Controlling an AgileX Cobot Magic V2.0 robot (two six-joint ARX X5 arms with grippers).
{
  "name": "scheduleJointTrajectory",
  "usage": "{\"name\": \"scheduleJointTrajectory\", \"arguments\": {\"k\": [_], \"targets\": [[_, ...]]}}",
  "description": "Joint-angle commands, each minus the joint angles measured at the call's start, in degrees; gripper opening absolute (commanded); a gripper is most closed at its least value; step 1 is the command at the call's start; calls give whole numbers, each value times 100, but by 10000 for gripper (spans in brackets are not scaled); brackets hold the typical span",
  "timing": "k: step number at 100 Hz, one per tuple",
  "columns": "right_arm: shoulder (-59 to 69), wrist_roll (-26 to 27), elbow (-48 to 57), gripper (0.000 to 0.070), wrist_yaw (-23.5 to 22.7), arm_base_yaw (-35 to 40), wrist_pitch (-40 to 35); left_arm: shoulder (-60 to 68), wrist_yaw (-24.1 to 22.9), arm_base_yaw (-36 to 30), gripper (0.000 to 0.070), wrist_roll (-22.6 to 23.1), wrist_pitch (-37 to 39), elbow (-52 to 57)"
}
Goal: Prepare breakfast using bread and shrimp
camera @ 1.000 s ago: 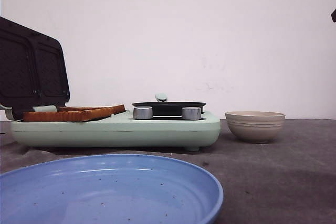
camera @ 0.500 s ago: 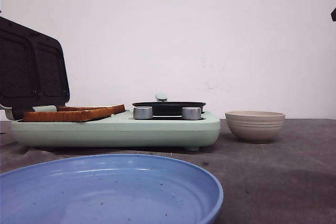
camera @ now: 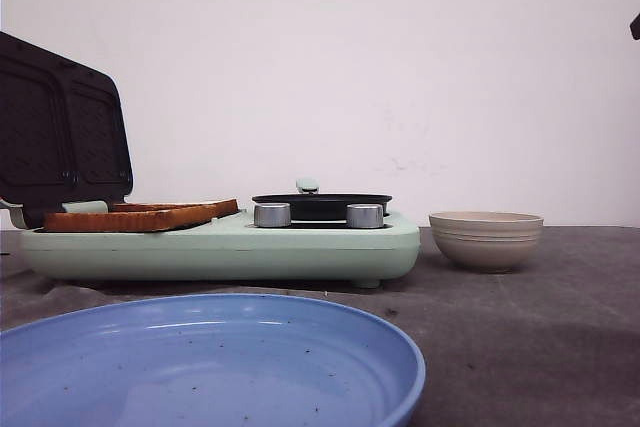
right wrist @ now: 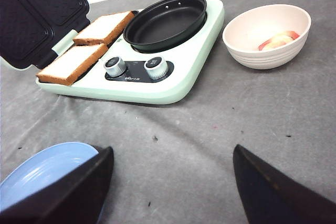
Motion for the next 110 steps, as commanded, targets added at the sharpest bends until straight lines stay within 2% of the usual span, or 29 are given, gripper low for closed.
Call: {"name": "scheduleJointTrajectory", "arguments": {"k": [1,16,34,48,79,110], "targets": [[-2,-42,42,440,4,31,52,72,24,17,316,11,59,146],[-2,-42,42,440,4,31,52,72,31,-20,183,111,52,144],[-2,-42,42,440,4,31,52,105,26,-129,167,195,-4,144],[-2,-39,42,440,4,31,52,149,2,-214,15,212,-31,144],[-2,-39,42,440,4,31,48,153,-9,-269,12,348,-26,144],[-2,-37,42,440,4,31,48,153,-35,-737,11,813,-39,144]]}}
